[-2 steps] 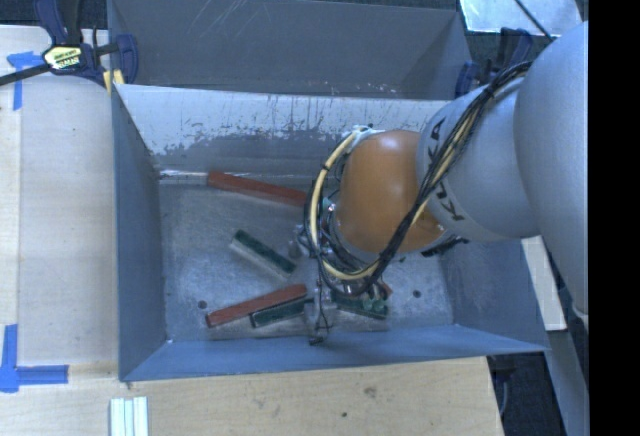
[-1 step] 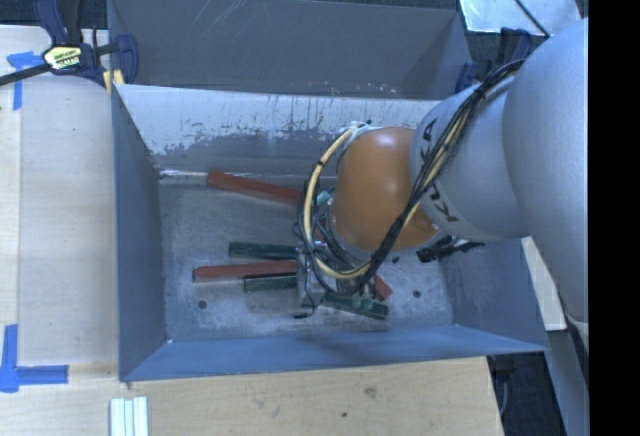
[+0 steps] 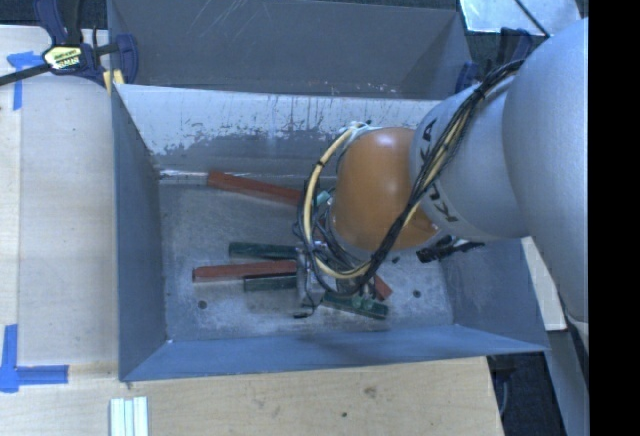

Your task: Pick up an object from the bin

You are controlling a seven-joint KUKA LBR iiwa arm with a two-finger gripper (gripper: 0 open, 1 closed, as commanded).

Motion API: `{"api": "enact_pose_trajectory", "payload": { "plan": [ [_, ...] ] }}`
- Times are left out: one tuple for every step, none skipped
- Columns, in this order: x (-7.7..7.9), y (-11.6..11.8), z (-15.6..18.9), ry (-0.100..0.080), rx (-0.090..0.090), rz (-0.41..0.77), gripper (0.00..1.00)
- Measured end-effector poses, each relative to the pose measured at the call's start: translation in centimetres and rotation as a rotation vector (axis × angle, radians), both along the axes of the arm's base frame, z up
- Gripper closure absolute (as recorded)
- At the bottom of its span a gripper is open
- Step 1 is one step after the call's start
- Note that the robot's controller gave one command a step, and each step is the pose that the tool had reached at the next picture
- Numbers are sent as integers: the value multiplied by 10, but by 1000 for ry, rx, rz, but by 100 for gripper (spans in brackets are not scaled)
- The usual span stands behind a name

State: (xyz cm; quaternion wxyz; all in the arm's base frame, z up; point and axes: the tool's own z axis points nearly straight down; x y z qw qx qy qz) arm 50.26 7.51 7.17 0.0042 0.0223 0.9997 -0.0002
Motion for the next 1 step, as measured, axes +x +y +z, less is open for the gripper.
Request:
{"api": "enact_pose_trajectory", "payload": {
  "plan": [
    [-1,0,4,6,0,0,100]
  ]
}}
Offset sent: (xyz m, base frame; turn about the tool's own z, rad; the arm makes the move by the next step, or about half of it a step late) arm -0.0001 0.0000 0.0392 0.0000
